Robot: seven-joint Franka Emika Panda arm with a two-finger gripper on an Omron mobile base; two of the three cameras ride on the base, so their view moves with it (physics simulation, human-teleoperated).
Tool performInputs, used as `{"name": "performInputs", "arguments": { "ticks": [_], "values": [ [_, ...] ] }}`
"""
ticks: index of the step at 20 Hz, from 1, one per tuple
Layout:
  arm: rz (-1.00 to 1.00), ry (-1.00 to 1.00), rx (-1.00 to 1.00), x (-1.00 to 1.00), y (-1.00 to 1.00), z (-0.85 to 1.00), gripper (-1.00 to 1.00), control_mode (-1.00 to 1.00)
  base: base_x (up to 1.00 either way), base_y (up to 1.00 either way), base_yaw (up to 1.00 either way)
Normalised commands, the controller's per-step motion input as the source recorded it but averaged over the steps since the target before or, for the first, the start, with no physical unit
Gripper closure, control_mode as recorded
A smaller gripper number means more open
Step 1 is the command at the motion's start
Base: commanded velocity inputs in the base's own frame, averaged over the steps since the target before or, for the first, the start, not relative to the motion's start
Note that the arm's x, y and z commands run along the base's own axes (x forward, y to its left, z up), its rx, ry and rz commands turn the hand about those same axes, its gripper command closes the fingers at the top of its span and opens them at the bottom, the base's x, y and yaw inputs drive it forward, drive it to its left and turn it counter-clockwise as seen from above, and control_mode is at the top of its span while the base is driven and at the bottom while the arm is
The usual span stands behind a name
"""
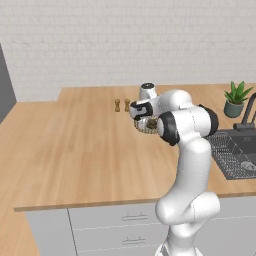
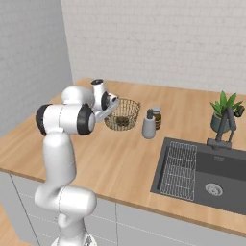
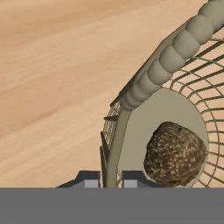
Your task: Open the cabinet, pick up the bread from the cabinet and place it in the basket. Then move the basket to the dining counter.
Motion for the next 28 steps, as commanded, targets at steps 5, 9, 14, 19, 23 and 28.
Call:
{"name": "performInputs", "arguments": {
  "ticks": [5, 9, 14, 19, 23, 28],
  "values": [
    [0.00, 0.01, 0.00, 0.50, -0.04, -0.45, 1.00, -1.00, 0.00, 0.00, 0.00],
    [0.00, 0.03, 0.00, 0.11, 0.00, -0.60, 1.00, -1.00, 0.00, 0.00, 0.00],
    [0.00, 0.00, 0.00, 0.10, 0.00, -0.29, -1.00, -1.00, 0.00, 0.00, 0.00],
    [0.00, 0.00, 0.00, -0.03, 0.00, -0.02, -1.00, -1.00, 0.00, 0.00, 0.00],
    [-0.01, -0.01, 0.00, -0.01, 0.00, 0.18, -1.00, -1.00, 0.00, 0.00, 0.00],
    [0.00, -0.05, 0.00, -0.47, 0.00, 0.59, -1.00, -1.00, 0.00, 0.00, 0.00]
  ]
}}
